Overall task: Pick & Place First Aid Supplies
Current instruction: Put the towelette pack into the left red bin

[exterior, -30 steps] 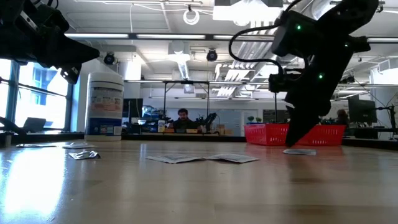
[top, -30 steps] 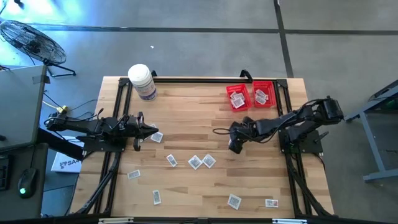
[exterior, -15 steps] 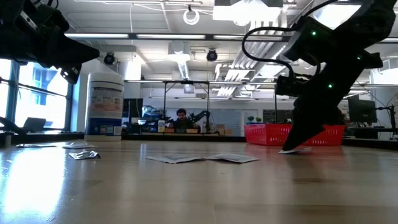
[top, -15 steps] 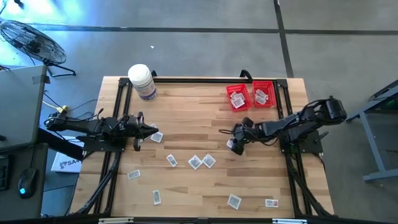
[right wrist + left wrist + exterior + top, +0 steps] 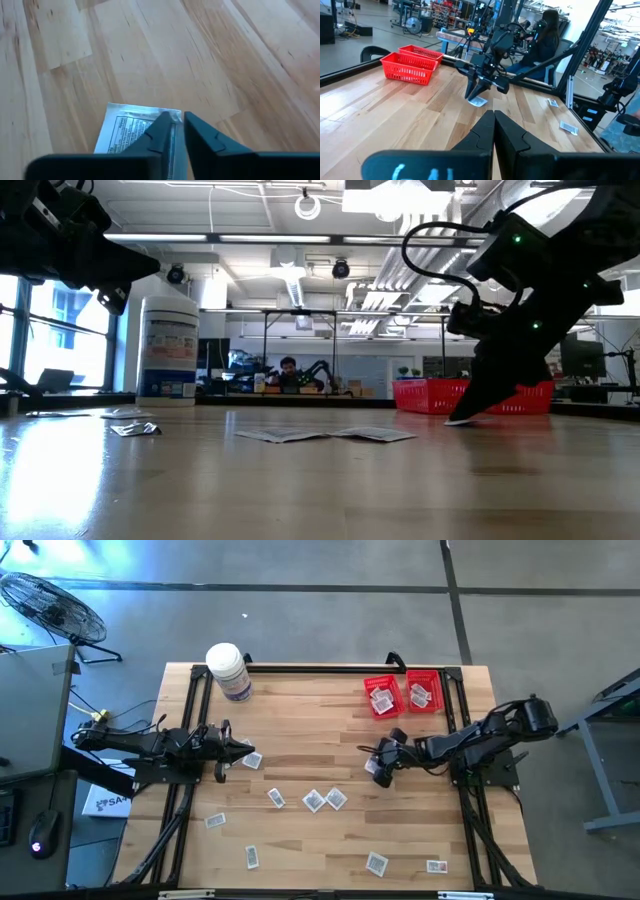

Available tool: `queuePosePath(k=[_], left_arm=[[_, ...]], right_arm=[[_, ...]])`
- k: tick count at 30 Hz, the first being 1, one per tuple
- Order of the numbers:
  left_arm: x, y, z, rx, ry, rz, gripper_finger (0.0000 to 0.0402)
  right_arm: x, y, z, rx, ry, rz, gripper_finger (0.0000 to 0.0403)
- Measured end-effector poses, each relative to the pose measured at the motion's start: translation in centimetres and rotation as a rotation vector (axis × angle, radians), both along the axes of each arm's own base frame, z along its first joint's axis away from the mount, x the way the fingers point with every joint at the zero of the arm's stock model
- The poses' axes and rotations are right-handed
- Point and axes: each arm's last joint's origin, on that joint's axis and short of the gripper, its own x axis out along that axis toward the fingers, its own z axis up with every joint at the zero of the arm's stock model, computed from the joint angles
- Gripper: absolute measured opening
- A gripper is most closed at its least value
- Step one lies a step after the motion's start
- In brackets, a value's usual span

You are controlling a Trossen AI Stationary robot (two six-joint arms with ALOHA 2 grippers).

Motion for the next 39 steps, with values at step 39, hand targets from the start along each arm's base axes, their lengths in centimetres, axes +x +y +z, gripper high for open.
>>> queuePosePath(k=[39], left_arm=[[0.0,0.0,0.0,0.0,0.0,0.0,0.0001]], right_arm=[[-1.7,-12.2,12.3,-0.26,-0.045,-0.55,0.0]])
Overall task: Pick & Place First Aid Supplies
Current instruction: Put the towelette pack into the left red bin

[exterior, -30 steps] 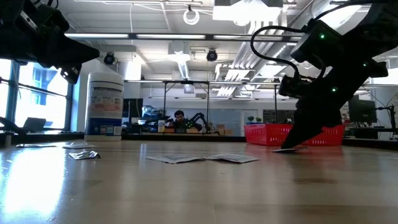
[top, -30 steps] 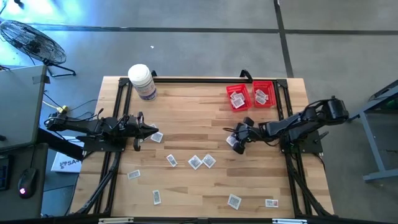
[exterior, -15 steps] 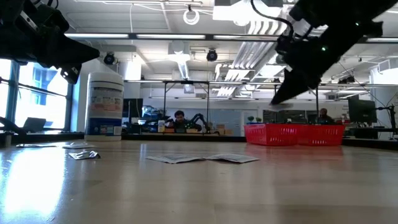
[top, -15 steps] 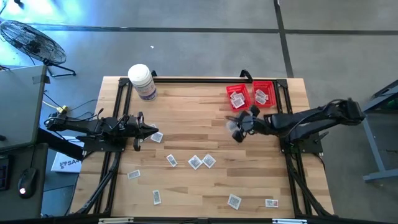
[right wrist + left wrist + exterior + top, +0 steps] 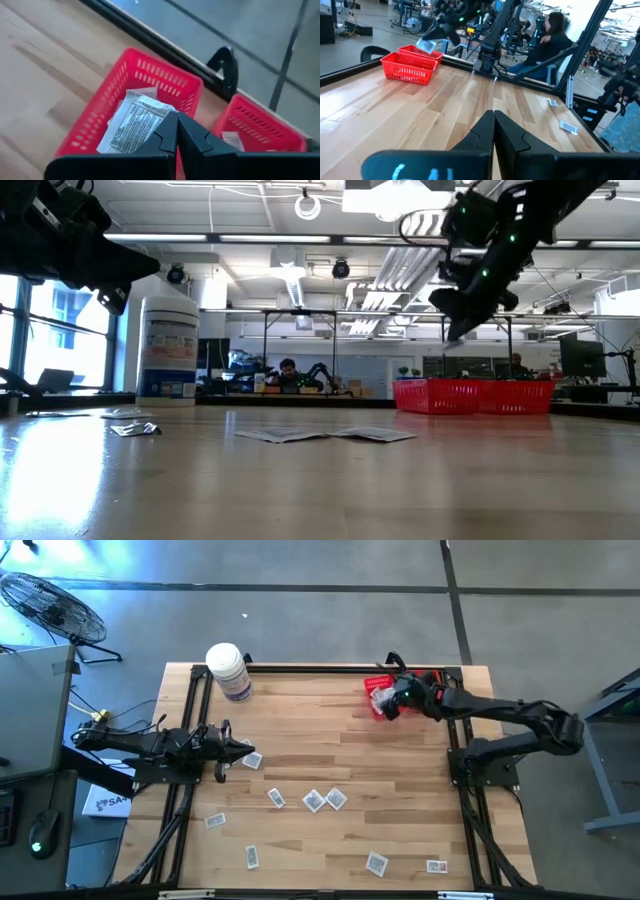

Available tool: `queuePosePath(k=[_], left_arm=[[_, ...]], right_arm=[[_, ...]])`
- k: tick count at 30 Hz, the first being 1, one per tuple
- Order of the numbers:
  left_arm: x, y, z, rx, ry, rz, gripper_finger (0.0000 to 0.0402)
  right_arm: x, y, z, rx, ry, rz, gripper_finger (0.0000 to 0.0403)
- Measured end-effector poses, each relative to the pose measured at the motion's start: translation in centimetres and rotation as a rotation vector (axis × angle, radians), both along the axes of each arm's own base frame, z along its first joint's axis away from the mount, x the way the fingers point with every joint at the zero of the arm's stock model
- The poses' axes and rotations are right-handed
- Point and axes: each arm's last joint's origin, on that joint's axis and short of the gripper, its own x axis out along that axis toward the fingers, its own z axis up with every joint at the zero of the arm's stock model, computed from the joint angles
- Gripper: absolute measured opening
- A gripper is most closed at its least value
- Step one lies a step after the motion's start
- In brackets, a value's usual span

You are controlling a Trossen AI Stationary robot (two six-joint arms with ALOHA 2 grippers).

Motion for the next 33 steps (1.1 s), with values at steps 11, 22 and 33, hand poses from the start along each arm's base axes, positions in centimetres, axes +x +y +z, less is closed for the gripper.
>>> queuePosePath(k=[11,22,33], left_arm=[[0.0,0.0,0.0,0.0,0.0,0.0,0.0001],[0.0,0.0,0.0,0.0,0.0,0.0,0.0001],[0.0,0.0,0.0,0.0,0.0,0.0,0.0001]], right_arm=[[1.8,-2.4,-4.3,0.119,0.028,0.052,0.0],[3.5,-6.7,-2.4,-0.033,0.141,-0.006,0.0],[4.0,-6.4,-4.2,0.031,0.145,0.054,0.0]])
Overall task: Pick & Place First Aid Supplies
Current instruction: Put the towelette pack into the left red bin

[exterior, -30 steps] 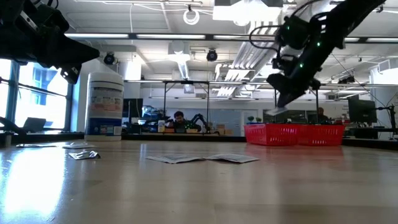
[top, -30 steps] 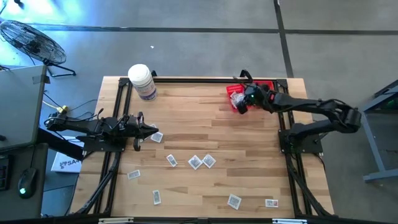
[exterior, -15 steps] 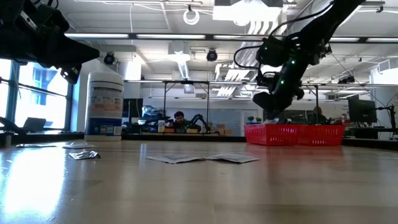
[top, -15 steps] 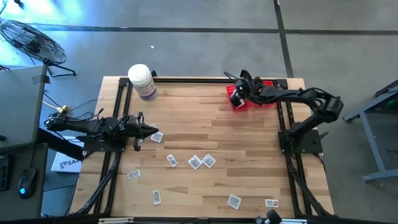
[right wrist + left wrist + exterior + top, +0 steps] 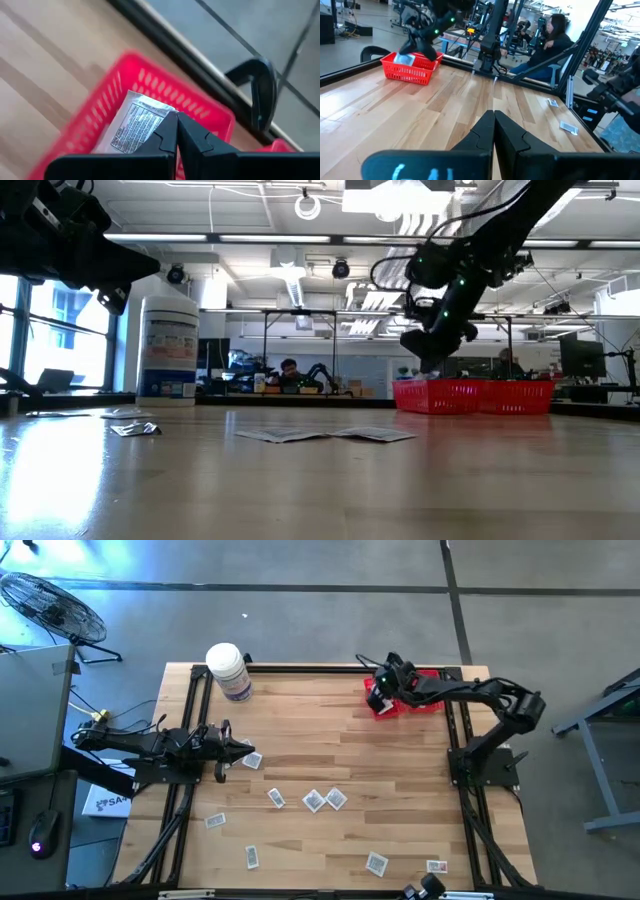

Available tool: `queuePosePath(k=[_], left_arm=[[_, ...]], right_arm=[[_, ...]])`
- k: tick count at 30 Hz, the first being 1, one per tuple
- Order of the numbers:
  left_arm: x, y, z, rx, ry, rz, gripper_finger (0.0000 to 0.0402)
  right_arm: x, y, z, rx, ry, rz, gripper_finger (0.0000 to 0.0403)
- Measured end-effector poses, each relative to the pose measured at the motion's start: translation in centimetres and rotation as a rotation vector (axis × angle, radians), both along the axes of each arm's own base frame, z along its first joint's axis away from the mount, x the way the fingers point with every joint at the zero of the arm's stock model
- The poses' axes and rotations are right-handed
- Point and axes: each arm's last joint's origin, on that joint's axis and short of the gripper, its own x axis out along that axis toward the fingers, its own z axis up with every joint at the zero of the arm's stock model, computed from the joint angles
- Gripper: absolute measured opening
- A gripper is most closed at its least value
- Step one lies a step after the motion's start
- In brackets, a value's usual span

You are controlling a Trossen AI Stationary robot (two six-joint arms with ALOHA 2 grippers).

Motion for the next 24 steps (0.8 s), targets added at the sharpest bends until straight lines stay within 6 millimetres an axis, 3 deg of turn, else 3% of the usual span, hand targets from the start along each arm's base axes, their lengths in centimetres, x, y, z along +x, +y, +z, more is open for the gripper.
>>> queuePosePath(k=[5,12,16,20,24], left_arm=[[0.0,0.0,0.0,0.0,0.0,0.0,0.0001],[0.0,0.0,0.0,0.0,0.0,0.0,0.0001],[0.0,0.0,0.0,0.0,0.0,0.0,0.0001],[0.0,0.0,0.0,0.0,0.0,0.0,0.0001],[0.0,0.0,0.0,0.0,0.0,0.0,0.0001]], right_arm=[[-0.1,-0.1,-0.6,0.0,0.026,-0.01,0.0013],[-0.1,-0.1,-0.5,-0.01,0.037,-0.005,0.0065],[-0.1,0.4,1.3,-0.029,0.034,0.006,0.0085],[0.5,2.9,3.6,-0.013,-0.034,0.136,0.0089],[2.3,7.1,4.8,0.06,-0.148,0.371,0.0088]])
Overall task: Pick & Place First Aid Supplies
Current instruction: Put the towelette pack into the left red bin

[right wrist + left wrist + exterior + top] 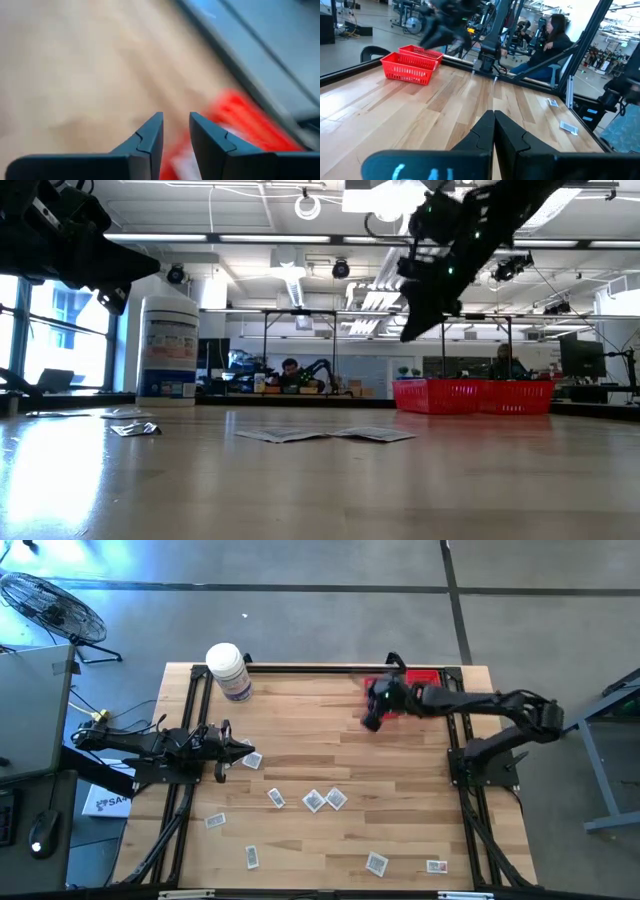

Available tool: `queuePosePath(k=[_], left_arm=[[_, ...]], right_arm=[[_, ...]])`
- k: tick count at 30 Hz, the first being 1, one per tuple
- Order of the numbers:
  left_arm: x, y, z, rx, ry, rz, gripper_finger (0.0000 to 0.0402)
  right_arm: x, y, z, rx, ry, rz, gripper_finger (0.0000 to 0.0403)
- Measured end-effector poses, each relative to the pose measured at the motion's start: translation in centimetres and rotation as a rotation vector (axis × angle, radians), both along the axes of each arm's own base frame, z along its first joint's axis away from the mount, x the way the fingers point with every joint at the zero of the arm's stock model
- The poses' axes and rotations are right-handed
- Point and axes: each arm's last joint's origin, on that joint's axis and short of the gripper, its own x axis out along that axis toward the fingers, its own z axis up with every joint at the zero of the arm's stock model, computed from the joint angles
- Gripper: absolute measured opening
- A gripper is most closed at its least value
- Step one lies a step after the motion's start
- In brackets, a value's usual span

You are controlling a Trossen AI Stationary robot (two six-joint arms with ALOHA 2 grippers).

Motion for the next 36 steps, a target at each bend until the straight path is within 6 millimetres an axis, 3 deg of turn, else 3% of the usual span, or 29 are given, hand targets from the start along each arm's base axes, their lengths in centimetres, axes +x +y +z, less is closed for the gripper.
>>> queuePosePath(k=[7,11,15,22,36], left_arm=[[0.0,0.0,0.0,0.0,0.0,0.0,0.0001],[0.0,0.0,0.0,0.0,0.0,0.0,0.0001],[0.0,0.0,0.0,0.0,0.0,0.0,0.0001],[0.0,0.0,0.0,0.0,0.0,0.0,0.0001],[0.0,0.0,0.0,0.0,0.0,0.0,0.0001]], right_arm=[[3.7,8.3,-0.9,0.055,-0.091,0.288,0.0088],[5.6,12.3,-2.6,0.082,-0.128,0.436,0.0096],[7.0,15.1,-5.1,0.16,-0.145,0.531,0.0115],[7.4,17.0,-8.8,0.21,-0.042,0.583,0.0148],[7.8,17.3,-11.2,0.206,0.002,0.604,0.0154]])
